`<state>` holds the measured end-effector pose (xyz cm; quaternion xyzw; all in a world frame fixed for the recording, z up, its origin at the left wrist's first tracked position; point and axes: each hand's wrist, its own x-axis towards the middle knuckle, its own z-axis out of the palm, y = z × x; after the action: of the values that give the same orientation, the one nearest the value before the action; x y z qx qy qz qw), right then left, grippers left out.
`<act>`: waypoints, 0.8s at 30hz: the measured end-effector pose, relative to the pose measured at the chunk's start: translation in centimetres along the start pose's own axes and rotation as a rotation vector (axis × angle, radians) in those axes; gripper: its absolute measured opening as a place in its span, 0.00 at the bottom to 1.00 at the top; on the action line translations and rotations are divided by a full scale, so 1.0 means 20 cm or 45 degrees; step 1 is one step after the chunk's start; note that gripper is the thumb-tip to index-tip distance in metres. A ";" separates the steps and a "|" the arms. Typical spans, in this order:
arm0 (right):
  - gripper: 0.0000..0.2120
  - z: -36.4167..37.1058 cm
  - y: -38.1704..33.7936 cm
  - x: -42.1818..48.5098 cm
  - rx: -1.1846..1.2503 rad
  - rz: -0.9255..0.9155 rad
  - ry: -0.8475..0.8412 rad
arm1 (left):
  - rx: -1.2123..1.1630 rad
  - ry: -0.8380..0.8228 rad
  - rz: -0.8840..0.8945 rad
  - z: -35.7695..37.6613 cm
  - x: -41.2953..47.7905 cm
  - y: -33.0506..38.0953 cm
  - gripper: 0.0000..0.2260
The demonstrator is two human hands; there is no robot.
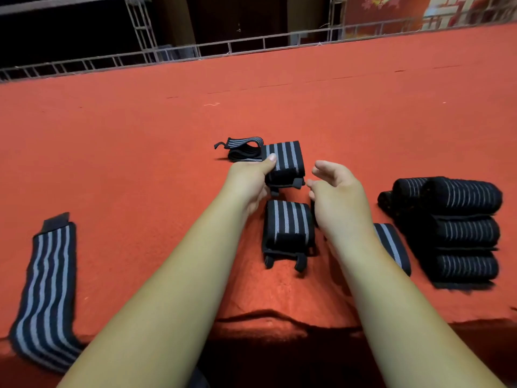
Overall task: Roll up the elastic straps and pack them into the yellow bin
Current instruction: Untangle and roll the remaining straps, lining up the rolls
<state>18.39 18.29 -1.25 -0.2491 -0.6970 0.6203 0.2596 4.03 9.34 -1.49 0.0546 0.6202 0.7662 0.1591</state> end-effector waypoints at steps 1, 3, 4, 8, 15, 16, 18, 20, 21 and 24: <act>0.26 0.00 0.00 0.01 -0.005 0.018 -0.002 | 0.005 -0.002 -0.020 0.01 0.05 -0.02 0.08; 0.22 0.01 -0.01 0.03 -0.019 0.045 -0.005 | 0.082 0.014 -0.072 0.02 0.13 -0.08 0.09; 0.21 0.01 -0.01 0.05 -0.022 0.047 0.003 | 0.175 0.027 -0.110 0.02 0.17 -0.11 0.13; 0.21 0.04 0.01 0.09 -0.018 0.065 -0.022 | 0.646 -0.004 -0.145 0.00 0.24 -0.17 0.20; 0.20 0.05 0.02 0.10 -0.112 0.113 -0.084 | 1.027 -0.072 -0.099 -0.04 0.33 -0.14 0.19; 0.19 0.06 0.03 0.11 -0.115 0.110 -0.088 | 1.011 -0.065 -0.099 -0.05 0.36 -0.14 0.17; 0.19 0.06 0.02 0.12 -0.115 0.106 -0.097 | 0.984 -0.041 -0.016 -0.07 0.42 -0.13 0.14; 0.18 0.06 0.02 0.14 -0.108 0.112 -0.090 | 1.152 0.017 0.155 -0.09 0.49 -0.11 0.09; 0.18 0.06 0.02 0.16 -0.097 0.115 -0.077 | 1.256 0.023 0.225 -0.10 0.54 -0.10 0.08; 0.17 0.05 0.01 0.20 -0.080 0.121 -0.020 | 1.559 -0.101 0.343 -0.13 0.66 -0.12 0.18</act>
<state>14.81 20.19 -1.36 -0.2850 -0.7055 0.6118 0.2163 -8.70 11.49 -5.86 0.2419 0.9278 0.2828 0.0241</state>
